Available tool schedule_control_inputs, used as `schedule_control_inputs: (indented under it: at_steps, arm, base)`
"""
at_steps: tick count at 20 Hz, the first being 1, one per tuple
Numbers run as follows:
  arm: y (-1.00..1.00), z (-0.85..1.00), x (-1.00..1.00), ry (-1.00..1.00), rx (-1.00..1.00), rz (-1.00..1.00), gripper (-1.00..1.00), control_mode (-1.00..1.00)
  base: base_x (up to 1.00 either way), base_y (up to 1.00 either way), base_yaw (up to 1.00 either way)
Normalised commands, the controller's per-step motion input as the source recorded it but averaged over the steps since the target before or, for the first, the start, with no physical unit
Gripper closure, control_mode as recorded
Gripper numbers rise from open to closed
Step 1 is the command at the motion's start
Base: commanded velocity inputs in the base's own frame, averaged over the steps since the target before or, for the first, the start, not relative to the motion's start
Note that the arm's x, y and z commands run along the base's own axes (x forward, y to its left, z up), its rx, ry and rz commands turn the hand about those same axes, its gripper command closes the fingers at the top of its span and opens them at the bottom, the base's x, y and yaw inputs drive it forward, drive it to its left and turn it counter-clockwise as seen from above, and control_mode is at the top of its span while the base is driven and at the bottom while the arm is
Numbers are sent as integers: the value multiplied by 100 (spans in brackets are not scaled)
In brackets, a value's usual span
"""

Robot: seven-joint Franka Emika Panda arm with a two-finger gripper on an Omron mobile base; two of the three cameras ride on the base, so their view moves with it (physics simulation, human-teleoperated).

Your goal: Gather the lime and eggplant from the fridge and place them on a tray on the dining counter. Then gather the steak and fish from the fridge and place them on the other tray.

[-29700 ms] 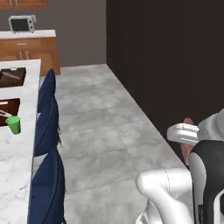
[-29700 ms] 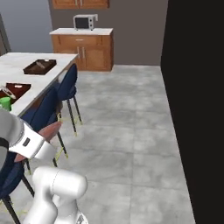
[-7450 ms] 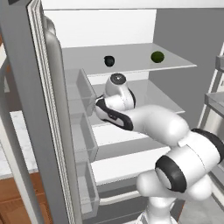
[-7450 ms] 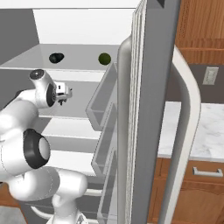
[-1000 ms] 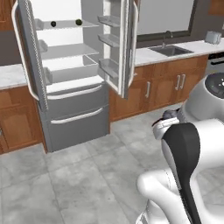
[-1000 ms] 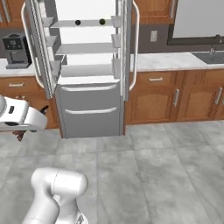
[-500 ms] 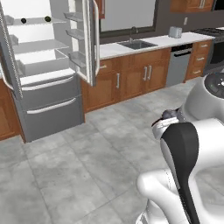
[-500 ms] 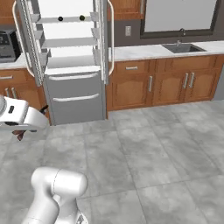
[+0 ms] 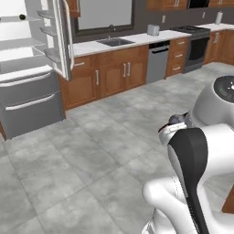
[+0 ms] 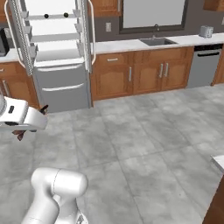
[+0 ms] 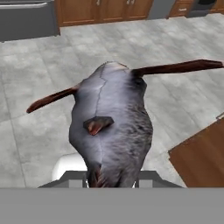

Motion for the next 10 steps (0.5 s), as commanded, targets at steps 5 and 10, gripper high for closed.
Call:
schedule_control_inputs:
  at_steps: [5,10]
  arm:
    - [0,0,0,0,0,0,100,100]
    - [0,0,0,0,0,0,100,100]
  base:
    - [-100,-58,-20]
    - [-100,-71,-16]
